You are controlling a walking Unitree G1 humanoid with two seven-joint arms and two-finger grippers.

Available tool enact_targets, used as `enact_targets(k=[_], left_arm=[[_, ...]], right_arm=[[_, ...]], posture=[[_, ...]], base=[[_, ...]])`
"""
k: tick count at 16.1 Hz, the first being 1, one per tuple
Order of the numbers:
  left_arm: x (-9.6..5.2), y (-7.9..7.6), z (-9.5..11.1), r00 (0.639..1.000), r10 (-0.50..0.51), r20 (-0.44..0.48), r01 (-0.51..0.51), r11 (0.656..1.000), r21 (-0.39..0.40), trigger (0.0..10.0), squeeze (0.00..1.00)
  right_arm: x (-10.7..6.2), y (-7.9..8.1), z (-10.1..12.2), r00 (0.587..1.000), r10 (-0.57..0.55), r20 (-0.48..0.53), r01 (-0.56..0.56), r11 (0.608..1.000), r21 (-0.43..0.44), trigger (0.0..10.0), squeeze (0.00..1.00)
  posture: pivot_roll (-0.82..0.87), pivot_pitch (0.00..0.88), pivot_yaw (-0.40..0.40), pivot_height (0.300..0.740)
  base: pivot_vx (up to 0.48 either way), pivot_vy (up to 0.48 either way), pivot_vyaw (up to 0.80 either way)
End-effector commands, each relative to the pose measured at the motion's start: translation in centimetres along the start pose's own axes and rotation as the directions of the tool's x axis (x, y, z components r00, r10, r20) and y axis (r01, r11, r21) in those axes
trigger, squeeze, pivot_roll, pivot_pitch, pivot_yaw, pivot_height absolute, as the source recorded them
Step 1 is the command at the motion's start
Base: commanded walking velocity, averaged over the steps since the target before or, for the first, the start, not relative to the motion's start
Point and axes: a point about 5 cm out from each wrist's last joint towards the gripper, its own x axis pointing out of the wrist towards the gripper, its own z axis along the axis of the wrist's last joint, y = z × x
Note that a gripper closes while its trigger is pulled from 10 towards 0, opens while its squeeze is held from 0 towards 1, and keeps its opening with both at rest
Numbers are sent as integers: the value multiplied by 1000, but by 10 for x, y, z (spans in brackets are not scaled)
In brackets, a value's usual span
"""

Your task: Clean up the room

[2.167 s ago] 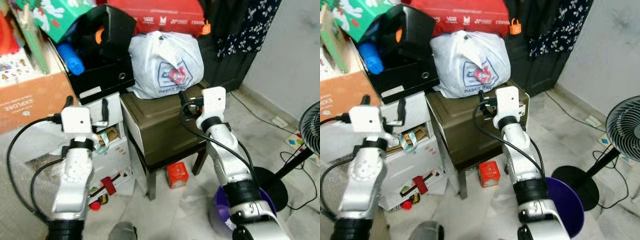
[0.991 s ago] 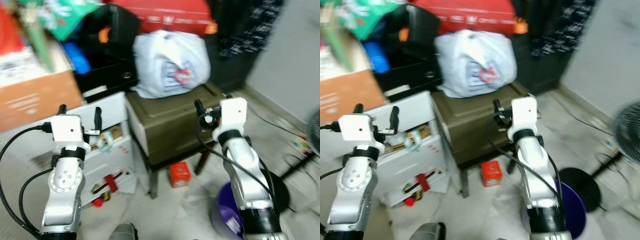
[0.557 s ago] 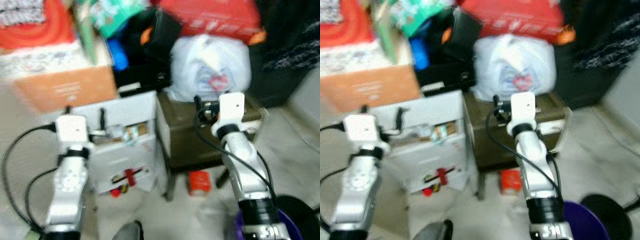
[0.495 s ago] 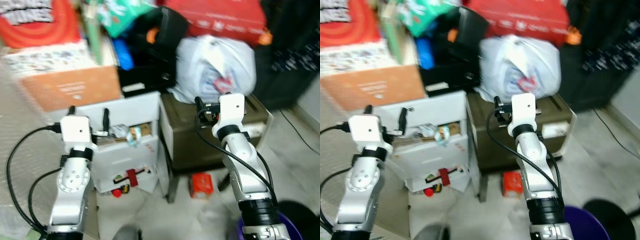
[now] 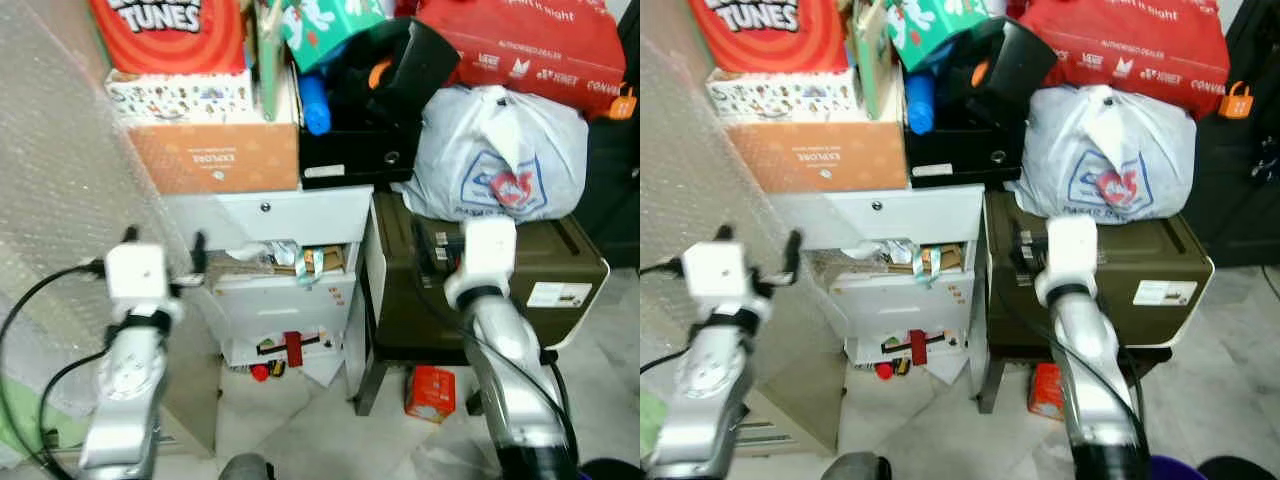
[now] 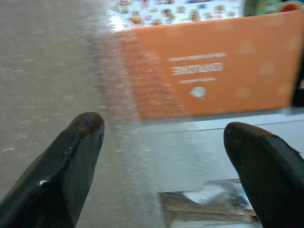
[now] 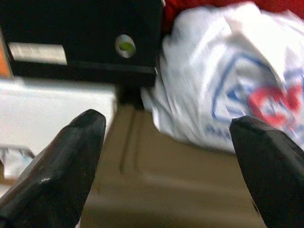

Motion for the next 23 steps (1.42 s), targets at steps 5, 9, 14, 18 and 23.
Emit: enact_targets(k=[5,9,14,18,23], left_arm=[[17,-12,17,996,-65,68,65,998,-7,10000,0],[20,-20,18,992,-110,65,111,994,-23,10000,0],[37,-47,30,967,-234,104,241,969,-63,10000,0],[38,-63,26,957,-271,100,280,955,-92,10000,0],[20,-46,11,985,-167,49,171,978,-116,10000,0]], right_arm=[[5,-7,12,998,-50,35,50,999,8,10000,0],[5,-10,12,993,-111,36,110,994,28,10000,0],[9,-7,26,984,-157,85,155,988,28,10000,0],[9,-9,16,987,-153,46,153,988,1,10000,0],[-1,-8,4,992,-128,-17,129,988,88,10000,0]], posture=[[-2,0,12,740],[-36,0,80,740],[-117,2,156,740],[-137,0,116,740],[-73,0,50,740]], base=[[0,0,0],[0,0,0],[0,0,0],[0,0,0],[0,0,0]])
